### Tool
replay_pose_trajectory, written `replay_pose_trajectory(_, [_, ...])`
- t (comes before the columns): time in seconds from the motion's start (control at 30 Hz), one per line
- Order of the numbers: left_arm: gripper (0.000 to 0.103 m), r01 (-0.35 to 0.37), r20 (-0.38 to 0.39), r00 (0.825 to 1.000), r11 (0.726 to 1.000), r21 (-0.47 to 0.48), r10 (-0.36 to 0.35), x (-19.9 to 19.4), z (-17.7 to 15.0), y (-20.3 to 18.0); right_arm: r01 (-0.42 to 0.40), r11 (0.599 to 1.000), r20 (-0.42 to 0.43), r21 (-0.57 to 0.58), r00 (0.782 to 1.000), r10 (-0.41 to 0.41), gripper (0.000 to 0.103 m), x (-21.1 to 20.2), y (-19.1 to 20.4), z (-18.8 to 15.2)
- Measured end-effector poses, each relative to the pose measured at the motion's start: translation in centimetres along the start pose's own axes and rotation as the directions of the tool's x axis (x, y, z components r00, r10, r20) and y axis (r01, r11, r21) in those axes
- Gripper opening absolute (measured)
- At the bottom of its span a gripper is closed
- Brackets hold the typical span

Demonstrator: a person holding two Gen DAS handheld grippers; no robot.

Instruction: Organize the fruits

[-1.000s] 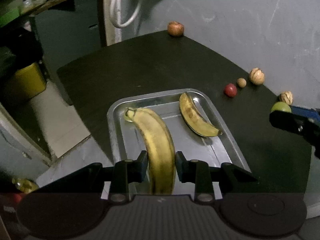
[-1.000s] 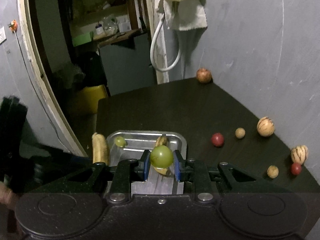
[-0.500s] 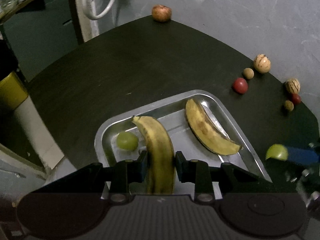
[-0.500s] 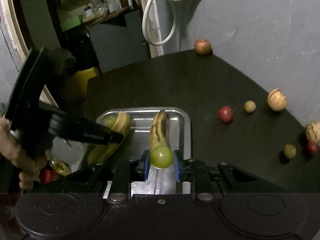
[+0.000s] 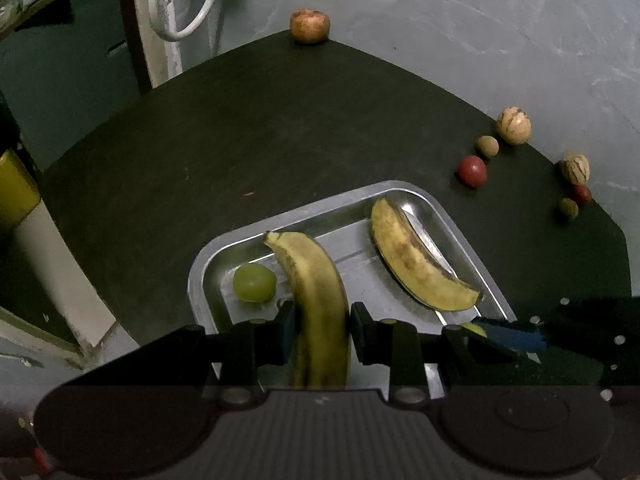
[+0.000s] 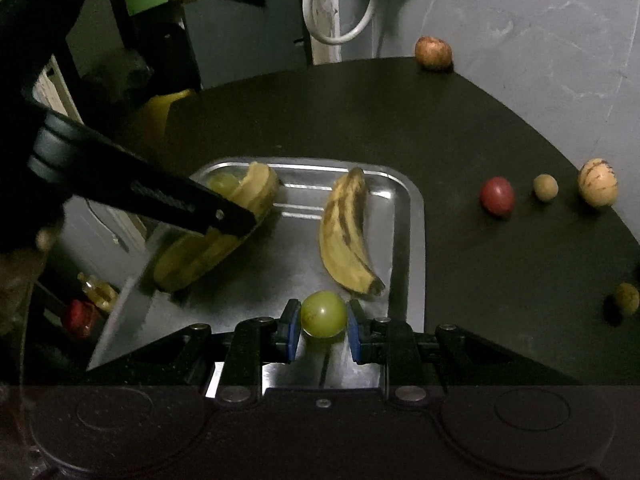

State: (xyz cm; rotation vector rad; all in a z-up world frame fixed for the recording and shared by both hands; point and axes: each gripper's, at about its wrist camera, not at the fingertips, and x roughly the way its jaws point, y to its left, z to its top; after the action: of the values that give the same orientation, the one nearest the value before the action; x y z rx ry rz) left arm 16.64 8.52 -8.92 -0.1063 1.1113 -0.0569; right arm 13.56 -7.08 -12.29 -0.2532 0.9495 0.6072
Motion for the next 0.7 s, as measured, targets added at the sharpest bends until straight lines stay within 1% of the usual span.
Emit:
replay_pose_trajectory(0.17, [0.032,0.013,-0.002,1.000,1.000,-0.018,-0.013,-0.2,0.0,0.2,0.006,1.000,-0.012,-0.016,1.000,-0.006,0.028,0.5,0.0,-0.3])
replay_pose_trajectory(0.27, [0.035,0.013,0.000,1.000,0.999,-0.035,-0.013,-0.2,-0.1,0.4,0.002,1.000,-0.005,-0.012,1.000,-0.002,0.031,0.6,0.0,-0.3])
replay_pose_trajectory(0.43, [0.036,0.019,0.021,1.000,0.998,-0.059,-0.018,-0.8,-0.2,0.6,0.008,1.000,0.010,-0.009,1.000,-0.007,0.036,0.1,0.1,-0.3])
replay_pose_trajectory(0.5, [0.041,0.021,0.032,0.999,0.997,-0.074,-0.019,-1.4,0.0,0.6,0.002,1.000,0.025,0.002,1.000,-0.002,0.039,-0.8,-0.1,-0.1])
replay_pose_trajectory(0.57, [0.049,0.026,0.049,0.999,0.996,-0.085,-0.022,-2.1,0.1,0.6,-0.001,1.000,0.044,0.016,0.999,0.000,0.040,-1.9,-0.3,0.0])
replay_pose_trajectory(0.63, [0.055,0.027,0.066,0.998,0.995,-0.095,-0.020,-2.9,0.1,0.6,-0.002,1.000,0.064,0.026,0.998,0.000,0.043,-2.9,-0.6,0.2])
replay_pose_trajectory(0.7, [0.058,0.030,0.083,0.996,0.994,-0.106,-0.021,-3.6,0.1,0.5,-0.001,0.999,0.085,0.038,0.996,-0.002,0.052,-4.1,-0.9,0.3])
